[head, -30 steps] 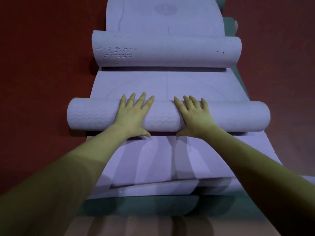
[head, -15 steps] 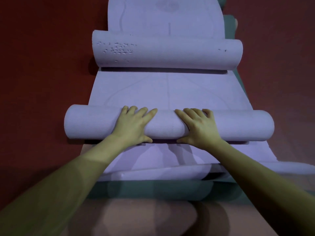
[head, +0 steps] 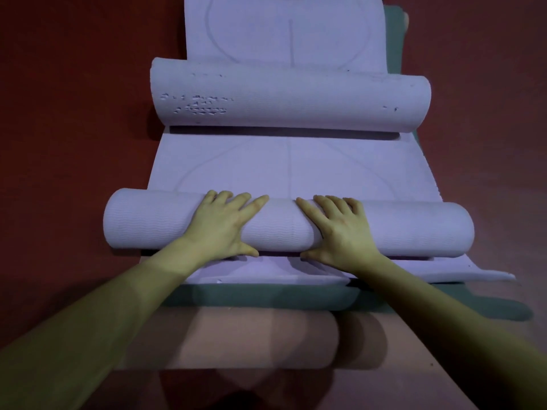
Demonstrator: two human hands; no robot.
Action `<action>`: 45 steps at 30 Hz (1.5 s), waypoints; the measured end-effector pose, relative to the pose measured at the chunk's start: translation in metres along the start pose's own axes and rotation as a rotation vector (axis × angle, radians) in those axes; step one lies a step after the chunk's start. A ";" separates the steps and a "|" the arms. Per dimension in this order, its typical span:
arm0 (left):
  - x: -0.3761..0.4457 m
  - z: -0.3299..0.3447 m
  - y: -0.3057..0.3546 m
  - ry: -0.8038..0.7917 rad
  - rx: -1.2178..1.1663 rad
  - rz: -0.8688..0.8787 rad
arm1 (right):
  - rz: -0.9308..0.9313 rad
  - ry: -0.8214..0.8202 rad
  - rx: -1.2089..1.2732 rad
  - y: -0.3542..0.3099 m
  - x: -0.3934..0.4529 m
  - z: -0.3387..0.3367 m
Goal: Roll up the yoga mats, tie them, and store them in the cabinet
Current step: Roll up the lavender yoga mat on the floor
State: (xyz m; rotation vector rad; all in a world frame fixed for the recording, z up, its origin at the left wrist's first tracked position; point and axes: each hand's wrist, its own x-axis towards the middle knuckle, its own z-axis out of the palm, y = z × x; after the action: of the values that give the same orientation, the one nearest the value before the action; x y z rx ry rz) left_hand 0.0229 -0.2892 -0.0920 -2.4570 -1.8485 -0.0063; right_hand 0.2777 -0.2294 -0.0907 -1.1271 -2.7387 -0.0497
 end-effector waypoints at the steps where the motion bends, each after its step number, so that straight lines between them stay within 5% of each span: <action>1: 0.003 -0.002 -0.002 -0.021 -0.009 -0.004 | -0.032 0.017 -0.006 0.001 -0.001 0.000; 5: 0.021 -0.012 -0.016 -0.130 -0.052 -0.020 | -0.026 0.121 0.001 -0.004 -0.006 0.002; 8: 0.020 -0.006 -0.014 0.022 -0.028 0.005 | 0.047 0.092 -0.021 -0.002 0.012 0.003; 13: 0.020 0.007 0.009 0.199 -0.035 -0.190 | 0.179 0.002 -0.051 0.012 0.053 0.008; 21: 0.073 -0.004 -0.016 -0.056 -0.106 -0.300 | 0.086 0.209 -0.010 0.005 0.026 0.024; 27: 0.055 0.011 0.003 0.223 -0.037 -0.217 | 0.125 0.146 0.025 0.020 0.044 0.022; 30: 0.062 0.007 -0.008 0.177 -0.036 -0.165 | 0.109 0.078 0.005 0.032 0.068 0.018; 35: 0.099 -0.010 -0.040 -0.162 -0.005 -0.157 | 0.139 -0.221 -0.040 0.053 0.105 0.004; 38: 0.108 -0.007 -0.043 -0.160 0.045 -0.164 | 0.143 -0.268 -0.128 0.057 0.114 0.006; 45: 0.113 -0.008 -0.046 -0.115 0.044 -0.157 | 0.026 -0.071 -0.170 0.065 0.108 0.017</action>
State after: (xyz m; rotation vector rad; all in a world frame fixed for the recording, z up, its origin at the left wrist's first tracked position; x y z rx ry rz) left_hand 0.0109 -0.1684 -0.0767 -2.3227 -2.0605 0.1694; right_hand 0.2459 -0.1063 -0.0907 -1.2300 -2.8264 -0.2475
